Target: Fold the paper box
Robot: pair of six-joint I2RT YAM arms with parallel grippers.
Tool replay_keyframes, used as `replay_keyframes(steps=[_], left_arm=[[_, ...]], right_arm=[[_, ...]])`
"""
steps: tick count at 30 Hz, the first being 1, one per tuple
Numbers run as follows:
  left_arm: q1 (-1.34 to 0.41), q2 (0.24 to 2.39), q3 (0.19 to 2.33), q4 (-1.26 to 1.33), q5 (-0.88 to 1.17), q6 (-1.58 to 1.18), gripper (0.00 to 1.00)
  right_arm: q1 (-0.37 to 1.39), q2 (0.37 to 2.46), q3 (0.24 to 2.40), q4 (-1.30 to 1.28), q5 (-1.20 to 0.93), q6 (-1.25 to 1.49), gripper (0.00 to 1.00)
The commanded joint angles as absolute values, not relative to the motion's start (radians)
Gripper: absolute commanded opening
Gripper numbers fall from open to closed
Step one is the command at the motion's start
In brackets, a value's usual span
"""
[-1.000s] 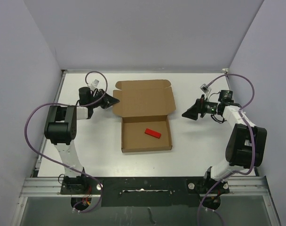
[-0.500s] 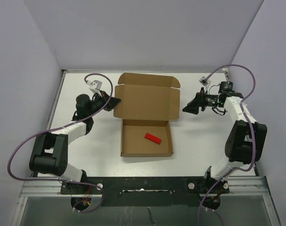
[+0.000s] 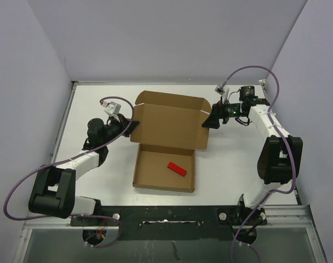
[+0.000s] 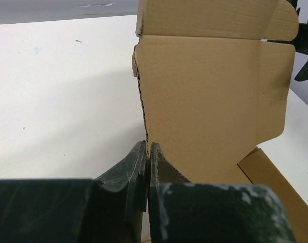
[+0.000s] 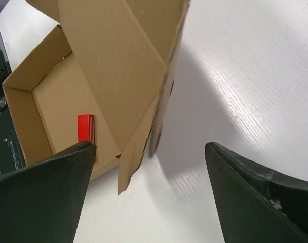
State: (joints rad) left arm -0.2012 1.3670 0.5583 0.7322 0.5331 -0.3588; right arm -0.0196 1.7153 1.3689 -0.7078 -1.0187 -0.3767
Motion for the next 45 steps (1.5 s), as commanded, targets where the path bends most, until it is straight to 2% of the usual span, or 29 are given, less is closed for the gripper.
replay_keyframes(steps=[1,7,9,13,16,21,25,27,30,36,45], left_arm=[[-0.204,1.301,0.554,0.821,0.529,-0.324,0.0],[-0.204,1.292,0.536,0.839,0.517,-0.332,0.0],[-0.203,1.288,0.533,0.839,0.515,-0.335,0.0],[-0.204,1.271,0.527,0.834,0.509,-0.345,0.0],[-0.204,1.249,0.525,0.812,0.499,-0.36,0.0],[-0.195,1.17,0.542,0.654,0.497,-0.413,0.39],[-0.165,1.086,0.567,0.501,0.498,-0.472,0.6],[-0.147,1.041,0.583,0.427,0.5,-0.489,0.67],[-0.118,0.999,0.618,0.322,0.495,-0.488,0.73],[-0.079,1.041,0.751,0.109,0.471,-0.413,0.76],[-0.062,1.262,0.921,0.08,0.659,-0.251,0.74]], right_arm=[[-0.009,1.731,1.422,-0.668,-0.99,-0.338,0.89],[0.021,1.707,1.392,-0.639,-1.028,-0.281,0.63],[0.034,1.702,1.383,-0.631,-1.028,-0.261,0.5],[0.041,1.693,1.387,-0.627,-1.023,-0.243,0.16],[0.041,1.681,1.405,-0.632,-1.014,-0.249,0.02],[0.04,1.635,1.453,-0.65,-0.97,-0.298,0.0],[0.042,1.625,1.489,-0.69,-0.963,-0.353,0.0],[0.041,1.621,1.495,-0.7,-0.966,-0.369,0.0],[0.043,1.618,1.498,-0.709,-0.966,-0.388,0.0],[0.043,1.623,1.513,-0.718,-0.963,-0.401,0.0],[0.048,1.644,1.538,-0.725,-0.971,-0.4,0.0]])
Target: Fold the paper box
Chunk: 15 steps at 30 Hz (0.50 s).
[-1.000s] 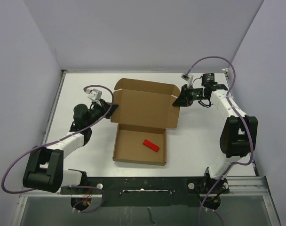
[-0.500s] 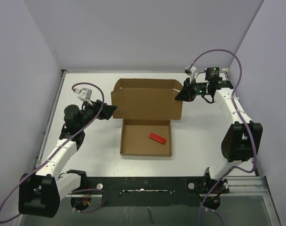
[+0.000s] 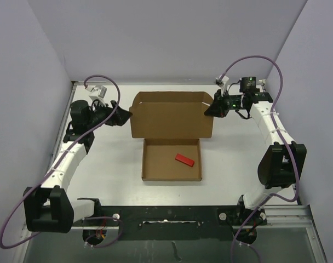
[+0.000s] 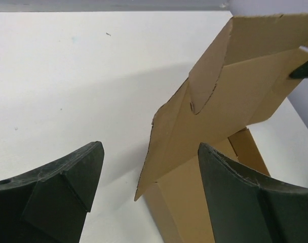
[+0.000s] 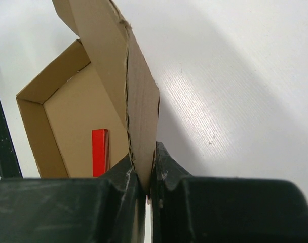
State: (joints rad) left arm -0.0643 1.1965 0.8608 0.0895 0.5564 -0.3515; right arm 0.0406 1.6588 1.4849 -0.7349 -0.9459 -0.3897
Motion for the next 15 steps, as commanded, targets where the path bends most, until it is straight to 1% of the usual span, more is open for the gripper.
replay_keyframes(steps=[1,7,12,15], left_arm=[[-0.061,1.283,0.931,0.093,0.68,-0.24,0.71],[-0.061,1.395,0.999,0.14,0.776,-0.263,0.53],[-0.064,1.417,0.981,0.211,0.814,-0.334,0.34],[-0.07,1.4,0.954,0.247,0.808,-0.365,0.18]], right_arm=[[0.048,1.647,1.54,-0.724,-0.971,-0.399,0.0],[0.054,1.652,1.545,-0.728,-0.968,-0.399,0.0],[0.058,1.657,1.548,-0.729,-0.962,-0.394,0.0],[0.064,1.661,1.557,-0.724,-0.948,-0.386,0.0]])
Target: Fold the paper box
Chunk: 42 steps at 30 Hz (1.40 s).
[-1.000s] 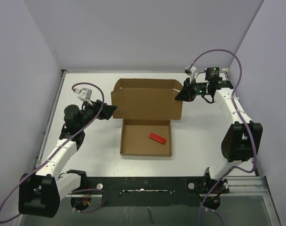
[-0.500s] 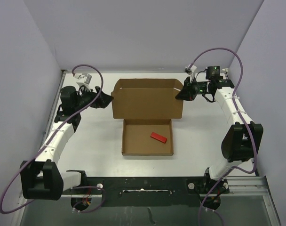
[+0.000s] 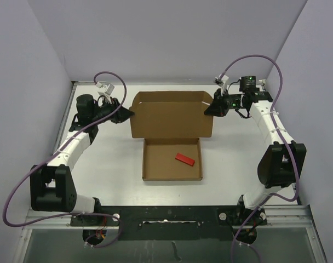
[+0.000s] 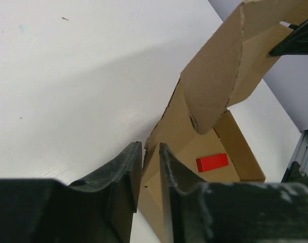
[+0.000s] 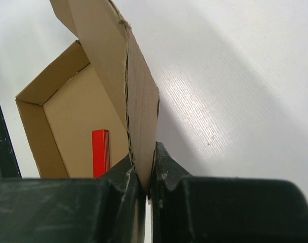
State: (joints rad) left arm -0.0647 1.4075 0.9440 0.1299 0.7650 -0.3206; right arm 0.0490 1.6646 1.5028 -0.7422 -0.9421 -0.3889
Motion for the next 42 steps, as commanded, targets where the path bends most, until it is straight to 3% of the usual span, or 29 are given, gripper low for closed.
replay_keyframes(steps=[1,5,14,30,42], left_arm=[[-0.074,1.393,0.947,0.25,0.797,-0.374,0.12],[-0.1,1.355,0.921,0.263,0.713,-0.411,0.0],[-0.29,1.298,0.93,0.313,0.342,-0.356,0.0],[-0.545,1.479,1.089,0.342,-0.174,-0.308,0.0],[-0.641,1.49,1.064,0.36,-0.332,-0.228,0.0]], right_arm=[[0.067,1.661,1.56,-0.723,-0.942,-0.382,0.0],[0.081,1.665,1.578,-0.701,-0.905,-0.347,0.0],[0.113,1.698,1.677,-0.625,-0.732,-0.215,0.0],[0.296,1.731,1.657,-0.427,-0.155,0.027,0.0],[0.34,1.627,1.481,-0.304,-0.079,0.07,0.0]])
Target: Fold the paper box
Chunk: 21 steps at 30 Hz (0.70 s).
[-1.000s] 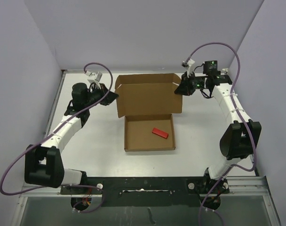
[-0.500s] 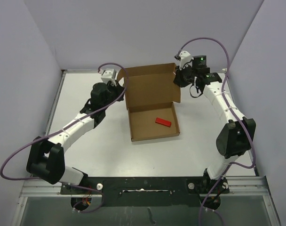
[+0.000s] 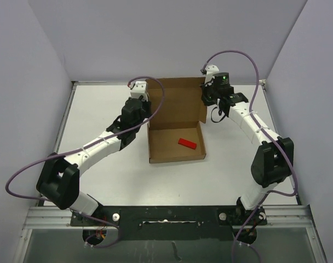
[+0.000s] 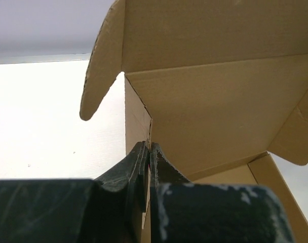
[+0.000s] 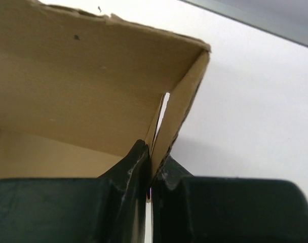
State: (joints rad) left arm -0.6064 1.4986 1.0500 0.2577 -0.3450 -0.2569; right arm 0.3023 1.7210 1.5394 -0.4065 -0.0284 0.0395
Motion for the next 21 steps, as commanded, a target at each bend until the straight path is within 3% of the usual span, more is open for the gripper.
replay_keyframes(steps=[1,11,21], left_arm=[[-0.642,1.483,1.052,0.364,-0.336,-0.228,0.0],[-0.686,1.397,0.921,0.414,-0.38,-0.24,0.0],[-0.687,1.461,1.004,0.426,-0.388,-0.204,0.0]], right_arm=[[0.341,1.613,1.457,-0.293,-0.079,0.075,0.0],[0.343,1.525,1.337,-0.237,-0.082,0.105,0.02],[0.357,1.589,1.461,-0.227,-0.008,0.055,0.01]])
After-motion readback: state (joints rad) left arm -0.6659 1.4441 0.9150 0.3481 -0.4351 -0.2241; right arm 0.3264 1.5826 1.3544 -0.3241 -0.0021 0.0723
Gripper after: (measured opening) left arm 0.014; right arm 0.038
